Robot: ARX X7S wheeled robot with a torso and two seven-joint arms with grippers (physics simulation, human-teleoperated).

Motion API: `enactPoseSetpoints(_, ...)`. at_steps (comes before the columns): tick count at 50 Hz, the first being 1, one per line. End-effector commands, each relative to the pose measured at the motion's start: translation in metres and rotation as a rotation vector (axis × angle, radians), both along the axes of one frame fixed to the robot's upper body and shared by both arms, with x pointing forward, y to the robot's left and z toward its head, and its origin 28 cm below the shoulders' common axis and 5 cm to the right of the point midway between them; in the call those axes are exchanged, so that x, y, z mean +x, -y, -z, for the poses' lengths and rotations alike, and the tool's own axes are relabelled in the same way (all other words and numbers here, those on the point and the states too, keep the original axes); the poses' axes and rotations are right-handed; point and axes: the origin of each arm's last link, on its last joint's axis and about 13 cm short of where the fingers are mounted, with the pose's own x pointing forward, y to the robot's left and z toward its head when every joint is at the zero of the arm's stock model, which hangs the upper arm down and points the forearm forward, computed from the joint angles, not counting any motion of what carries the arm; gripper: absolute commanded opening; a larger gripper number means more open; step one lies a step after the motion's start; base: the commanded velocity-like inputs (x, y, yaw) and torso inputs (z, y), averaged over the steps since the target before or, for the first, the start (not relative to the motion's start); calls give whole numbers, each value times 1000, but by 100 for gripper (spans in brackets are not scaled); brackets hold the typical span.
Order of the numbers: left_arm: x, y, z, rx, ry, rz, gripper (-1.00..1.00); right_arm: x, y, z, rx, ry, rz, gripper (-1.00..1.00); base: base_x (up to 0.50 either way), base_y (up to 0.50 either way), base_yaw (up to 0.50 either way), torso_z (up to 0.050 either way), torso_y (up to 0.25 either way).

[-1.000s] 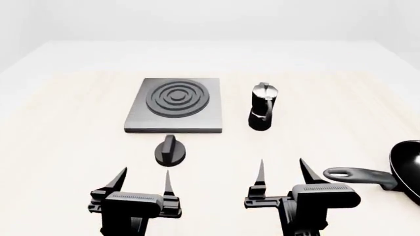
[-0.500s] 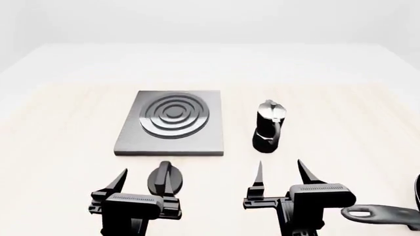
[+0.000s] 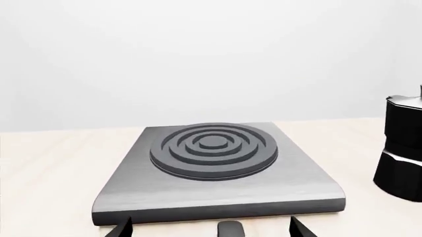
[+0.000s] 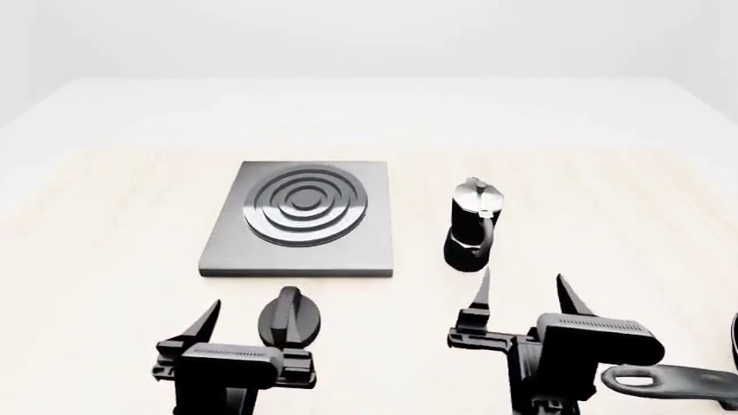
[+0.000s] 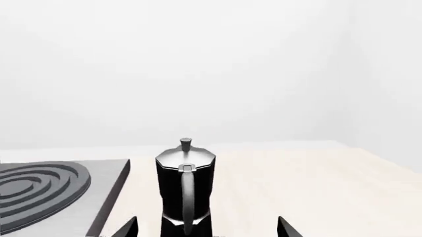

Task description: Put the frying pan on the stove.

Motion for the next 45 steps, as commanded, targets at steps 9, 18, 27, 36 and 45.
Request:
enactPoseSetpoints(9, 2, -2, 4, -10, -5, -6, 100, -5, 11, -16, 39, 49, 362, 100, 0, 0, 0, 0, 0)
enactPoseSetpoints(18, 3, -2, 4, -12, -5, -7, 100, -1, 13, -13, 52, 60, 548, 100, 0, 0, 0, 0, 0)
enactPoseSetpoints(27, 2, -2, 4, -15, -4, -6, 100, 1, 17, -15, 40, 63, 696, 100, 0, 0, 0, 0, 0)
enactPoseSetpoints(36, 3, -3, 2, -18, 7, -20, 100, -3, 23, -15, 113, 88, 797, 100, 0, 0, 0, 0, 0)
enactPoseSetpoints(45, 4, -1, 1, -20, 10, -17, 100, -6, 21, -12, 142, 91, 888, 100, 0, 0, 0, 0, 0)
